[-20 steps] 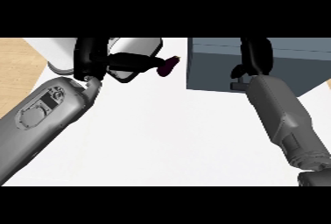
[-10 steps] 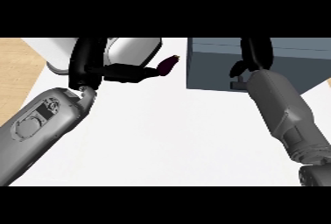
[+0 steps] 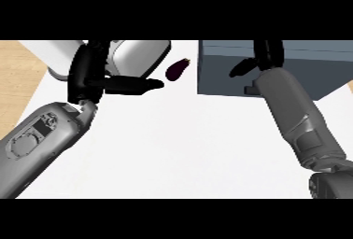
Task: Pick up the can, place it into the drawer and close the drawer
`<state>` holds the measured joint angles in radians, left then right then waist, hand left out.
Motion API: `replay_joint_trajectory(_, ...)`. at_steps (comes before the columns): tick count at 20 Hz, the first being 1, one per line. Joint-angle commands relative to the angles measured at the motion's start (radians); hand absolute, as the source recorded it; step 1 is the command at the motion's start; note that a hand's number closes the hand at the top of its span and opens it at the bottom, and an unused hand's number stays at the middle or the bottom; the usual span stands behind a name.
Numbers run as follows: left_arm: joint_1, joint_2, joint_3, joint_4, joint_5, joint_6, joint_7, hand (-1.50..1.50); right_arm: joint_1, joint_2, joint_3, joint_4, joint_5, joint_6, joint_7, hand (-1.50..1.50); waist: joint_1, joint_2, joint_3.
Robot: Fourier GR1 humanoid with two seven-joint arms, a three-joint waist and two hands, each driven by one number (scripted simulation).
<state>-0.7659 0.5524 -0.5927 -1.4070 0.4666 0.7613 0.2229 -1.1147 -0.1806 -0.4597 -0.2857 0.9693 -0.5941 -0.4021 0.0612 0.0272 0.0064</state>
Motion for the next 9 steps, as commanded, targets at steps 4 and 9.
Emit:
replay_joint_trajectory(4,0.093,0.016,0.026,-0.012,-0.001,-0.011,-0.042,-1.50,-0.064,0.090,-0.196,-0.045,-0.256,0.110,-0.077,-1.50,-0.009,-0.014,-0.004)
replay_joint_trajectory(9,0.121,0.020,0.065,-0.027,-0.005,-0.046,-0.080,-1.50,-0.114,0.050,-0.217,-0.023,-0.283,0.142,-0.077,-1.50,-0.007,-0.008,-0.006)
